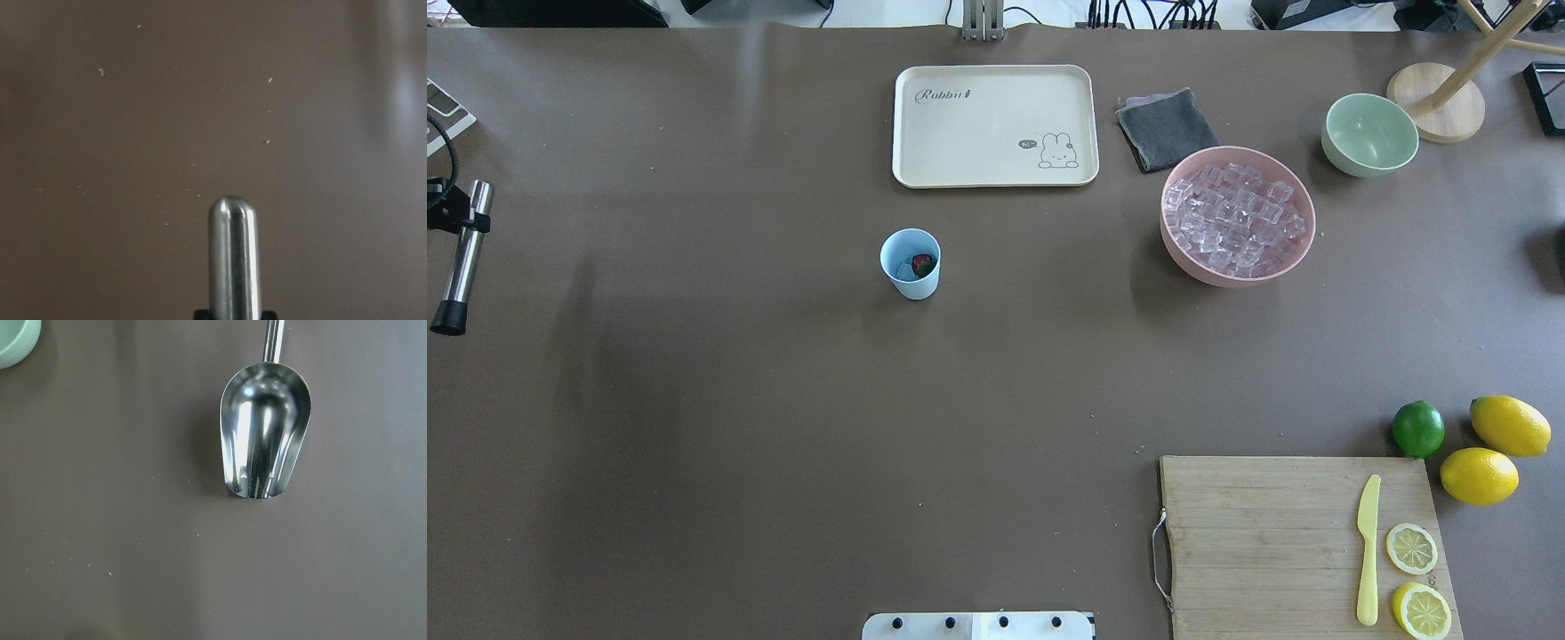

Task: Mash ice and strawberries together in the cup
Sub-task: 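Lower the muddler onto the table and open the left gripper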

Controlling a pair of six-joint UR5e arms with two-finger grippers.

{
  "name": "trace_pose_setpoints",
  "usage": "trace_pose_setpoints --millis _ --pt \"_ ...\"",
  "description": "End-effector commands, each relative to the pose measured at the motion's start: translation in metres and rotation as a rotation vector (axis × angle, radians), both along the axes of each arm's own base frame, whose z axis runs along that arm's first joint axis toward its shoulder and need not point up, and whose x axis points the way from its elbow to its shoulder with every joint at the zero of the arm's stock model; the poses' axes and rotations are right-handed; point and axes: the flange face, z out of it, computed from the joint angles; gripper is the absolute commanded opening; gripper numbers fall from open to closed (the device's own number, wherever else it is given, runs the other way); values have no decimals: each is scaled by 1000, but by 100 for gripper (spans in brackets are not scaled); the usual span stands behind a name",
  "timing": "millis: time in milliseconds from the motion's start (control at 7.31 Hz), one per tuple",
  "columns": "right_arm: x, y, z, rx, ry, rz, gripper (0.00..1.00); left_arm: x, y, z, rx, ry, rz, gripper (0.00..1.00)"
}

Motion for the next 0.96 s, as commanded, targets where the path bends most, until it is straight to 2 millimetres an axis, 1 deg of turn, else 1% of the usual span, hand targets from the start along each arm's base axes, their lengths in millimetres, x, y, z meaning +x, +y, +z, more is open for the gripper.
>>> trace_pose_setpoints --millis 0,137,273,410,547,684,820 --pt "1 -2 -3 7 4 1 100 13 15 38 33 -42 12 17" --pt "1 -4 -3 7 9 2 100 30 22 45 34 -47 42 96" --pt "1 -5 -3 8 10 2 100 29 23 47 39 -57 39 98" --pt "1 -5 -5 12 9 0 100 29 23 45 41 -57 39 98" --pt "1 -6 -6 15 8 2 100 28 19 40 42 -49 39 98" --pt "1 -6 -6 15 8 0 100 15 11 34 47 -45 13 98" --pt "1 -11 -12 26 8 1 100 22 -13 9 31 -26 25 98"
